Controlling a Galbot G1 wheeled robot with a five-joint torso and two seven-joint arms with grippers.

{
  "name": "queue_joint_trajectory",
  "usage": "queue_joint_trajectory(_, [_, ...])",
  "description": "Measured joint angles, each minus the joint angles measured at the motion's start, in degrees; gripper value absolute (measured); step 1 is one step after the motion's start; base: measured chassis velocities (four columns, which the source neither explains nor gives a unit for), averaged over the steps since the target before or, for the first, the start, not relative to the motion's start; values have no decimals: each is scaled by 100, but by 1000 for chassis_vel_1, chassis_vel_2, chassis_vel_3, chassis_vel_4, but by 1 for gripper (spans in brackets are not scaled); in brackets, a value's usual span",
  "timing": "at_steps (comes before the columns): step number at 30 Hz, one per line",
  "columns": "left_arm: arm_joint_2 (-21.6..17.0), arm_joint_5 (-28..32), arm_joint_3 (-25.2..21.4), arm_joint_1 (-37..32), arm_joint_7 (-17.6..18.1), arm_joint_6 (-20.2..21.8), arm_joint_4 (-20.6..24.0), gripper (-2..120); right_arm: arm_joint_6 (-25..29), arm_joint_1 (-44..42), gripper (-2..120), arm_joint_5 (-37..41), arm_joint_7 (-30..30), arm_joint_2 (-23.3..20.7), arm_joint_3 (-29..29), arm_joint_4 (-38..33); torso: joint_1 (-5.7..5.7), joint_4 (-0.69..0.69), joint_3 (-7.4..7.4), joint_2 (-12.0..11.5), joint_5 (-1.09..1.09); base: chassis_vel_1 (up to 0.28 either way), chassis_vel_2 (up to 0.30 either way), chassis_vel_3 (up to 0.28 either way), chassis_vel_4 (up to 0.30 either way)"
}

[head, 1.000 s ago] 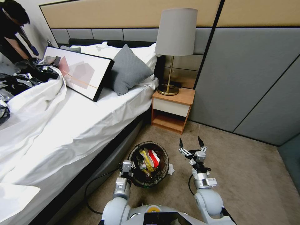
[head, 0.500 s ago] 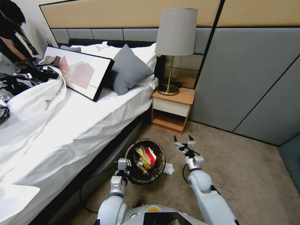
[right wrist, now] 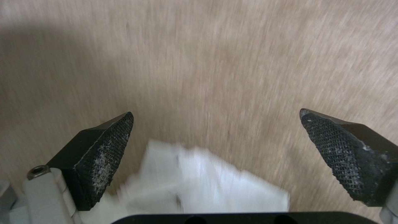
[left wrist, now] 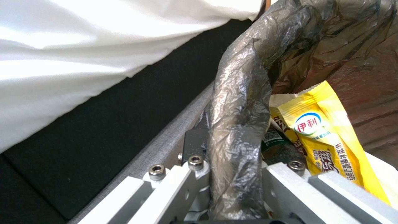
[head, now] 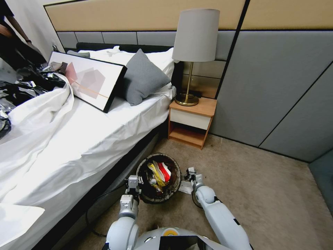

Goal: Pick up the trash bin, then pick up the garbage from the floor and place it into the trash bin.

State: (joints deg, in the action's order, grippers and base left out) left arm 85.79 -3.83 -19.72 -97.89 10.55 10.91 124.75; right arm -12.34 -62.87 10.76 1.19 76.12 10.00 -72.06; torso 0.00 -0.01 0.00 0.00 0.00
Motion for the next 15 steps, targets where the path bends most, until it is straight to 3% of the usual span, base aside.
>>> queue_joint_trajectory(8, [23, -30, 53, -1, 0, 0, -30, 1, 119, 36, 100, -164, 83, 27, 0, 343, 0, 0, 0, 0, 0, 0, 0, 0, 0])
queue_joint_trajectory(10, [29, -81, 83, -46, 0, 0, -18, 1, 353, 106, 100, -401, 145, 128, 58, 897, 0, 0, 0, 0, 0, 0, 0, 0, 0])
queue_joint_trajectory(15, [28, -87, 76, -72, -1, -2, 12, 1, 532, 155, 100, -473, 216, 184, 149, 1180, -1, 2, -2, 1, 0, 0, 0, 0, 0])
